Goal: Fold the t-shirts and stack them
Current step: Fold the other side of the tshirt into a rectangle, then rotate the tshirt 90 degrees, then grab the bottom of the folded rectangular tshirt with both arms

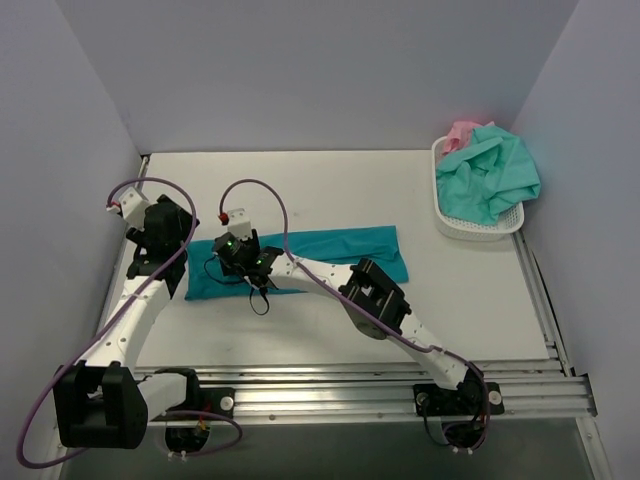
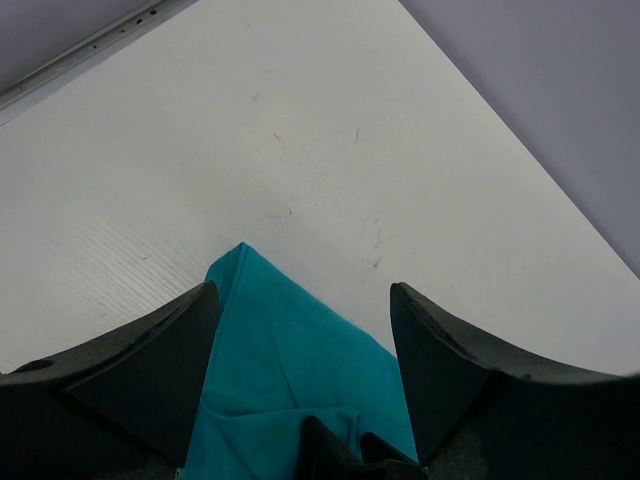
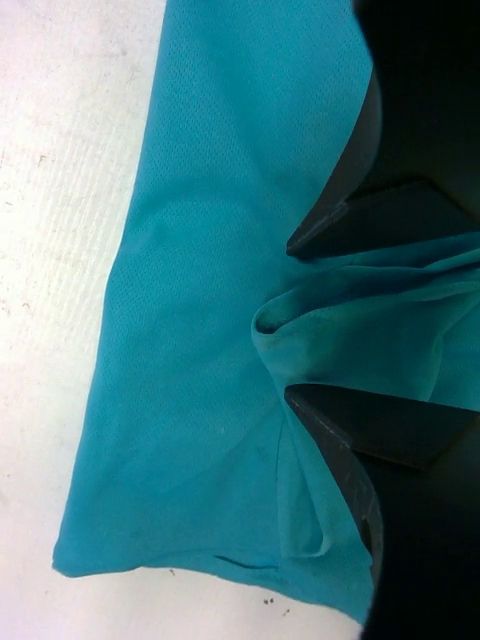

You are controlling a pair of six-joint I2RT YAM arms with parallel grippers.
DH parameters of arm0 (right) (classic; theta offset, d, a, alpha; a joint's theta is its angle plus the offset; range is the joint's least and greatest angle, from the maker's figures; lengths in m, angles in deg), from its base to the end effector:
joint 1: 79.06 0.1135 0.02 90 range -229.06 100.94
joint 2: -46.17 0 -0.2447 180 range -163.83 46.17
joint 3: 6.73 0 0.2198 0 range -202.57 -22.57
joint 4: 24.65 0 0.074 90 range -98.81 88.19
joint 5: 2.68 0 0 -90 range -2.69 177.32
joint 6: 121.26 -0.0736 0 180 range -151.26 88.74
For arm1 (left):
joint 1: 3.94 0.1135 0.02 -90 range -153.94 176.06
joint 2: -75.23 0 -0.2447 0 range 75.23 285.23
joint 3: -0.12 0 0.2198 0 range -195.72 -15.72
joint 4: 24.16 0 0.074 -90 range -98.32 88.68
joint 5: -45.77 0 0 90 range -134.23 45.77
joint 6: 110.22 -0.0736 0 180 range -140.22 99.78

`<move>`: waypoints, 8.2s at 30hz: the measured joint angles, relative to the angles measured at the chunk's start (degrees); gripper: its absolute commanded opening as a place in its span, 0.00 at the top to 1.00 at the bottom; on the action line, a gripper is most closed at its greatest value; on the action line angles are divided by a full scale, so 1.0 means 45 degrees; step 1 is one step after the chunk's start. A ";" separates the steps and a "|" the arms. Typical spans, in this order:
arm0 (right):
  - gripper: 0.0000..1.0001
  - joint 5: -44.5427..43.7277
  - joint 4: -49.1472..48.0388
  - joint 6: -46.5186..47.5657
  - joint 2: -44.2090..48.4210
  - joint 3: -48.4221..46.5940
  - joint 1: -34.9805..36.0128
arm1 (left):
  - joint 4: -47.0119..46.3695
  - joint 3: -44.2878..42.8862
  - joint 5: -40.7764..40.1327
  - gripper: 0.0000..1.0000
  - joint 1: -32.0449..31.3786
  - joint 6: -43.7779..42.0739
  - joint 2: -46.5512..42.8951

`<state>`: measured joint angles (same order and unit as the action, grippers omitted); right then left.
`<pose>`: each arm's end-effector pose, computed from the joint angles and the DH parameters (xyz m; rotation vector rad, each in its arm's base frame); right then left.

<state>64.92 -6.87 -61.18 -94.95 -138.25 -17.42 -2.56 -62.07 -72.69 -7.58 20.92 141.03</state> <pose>0.2875 0.4736 0.1651 -0.3227 2.0392 0.6105 0.2662 0.0182 0.2638 -0.9144 1.7276 -0.0139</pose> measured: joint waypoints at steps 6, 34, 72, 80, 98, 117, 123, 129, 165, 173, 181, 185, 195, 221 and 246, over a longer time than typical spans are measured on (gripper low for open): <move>0.70 0.0160 -0.0063 0.0005 -0.0029 -0.0209 0.0000 | -0.0005 0.0005 0.0000 0.22 0.0000 0.0015 0.0000; 0.78 0.0267 -0.0777 -0.0039 0.0845 0.1617 0.1729 | 0.0000 0.0141 -0.0117 0.21 0.0005 0.0029 -0.0520; 0.21 -0.3172 -0.1379 -0.0282 0.8296 0.6849 0.2851 | 0.0665 0.0136 0.0763 0.25 0.0097 0.1200 0.1481; 0.22 -0.3735 -0.1486 -0.0495 1.0365 0.9544 0.1957 | 0.0748 0.0136 0.0962 0.26 0.0491 0.1836 0.2263; 0.22 -0.3959 -0.1292 -0.1015 1.2565 1.1579 0.1166 | -0.0340 -0.0015 0.2429 0.35 0.1690 0.2759 0.5644; 0.22 -0.3623 -0.1345 -0.1010 1.2454 1.1783 0.0466 | -0.1433 -0.0219 0.2579 0.73 0.1690 0.3133 0.6334; 0.23 -0.3555 -0.1345 -0.1010 1.2390 1.1837 0.0189 | -0.1535 -0.0675 0.2837 0.92 0.1783 0.3147 0.6936; 0.23 -0.3492 -0.1345 -0.0996 1.2269 1.1842 -0.0199 | -0.1520 -0.1724 0.3259 0.98 0.2293 0.3147 0.7713; 0.26 -0.2448 -0.2336 -0.0899 1.1905 1.3211 -0.2453 | -0.1763 -2.3936 1.0778 0.68 -0.1341 0.6426 2.3042; 0.26 -0.2516 -0.2375 -0.0874 1.2458 1.3323 -0.2453 | -0.3007 -2.4387 1.0797 0.59 -0.2424 0.6615 2.3241; 0.27 -0.2817 -0.2365 -0.0874 1.3056 1.3328 -0.2438 | -0.3536 -2.4383 1.1259 0.40 -0.3113 0.6708 2.3246; 0.27 -0.3099 -0.2220 -0.0894 1.3236 1.3328 -0.2336 | -0.4119 -2.4062 1.1584 0.06 -0.3444 0.6635 2.3241; 0.27 -0.4347 -0.1467 -0.1044 1.3721 1.3328 -0.1141 | -0.6071 -2.1289 1.2590 0.06 -0.3609 0.6679 2.1930; 0.27 -0.3808 -0.1948 -0.1651 1.3070 1.3333 -0.0986 | -0.3973 -0.4187 0.8310 0.06 -0.0539 0.1394 0.8165; 0.27 0.0063 -0.5105 -0.6023 1.3673 1.9064 -0.0029 | 0.0937 0.5251 0.1554 0.06 -0.6951 0.2987 -0.2963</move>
<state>65.21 -29.84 -88.28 -33.42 -52.46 -17.55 1.66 -38.44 -65.70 -38.86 34.37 127.70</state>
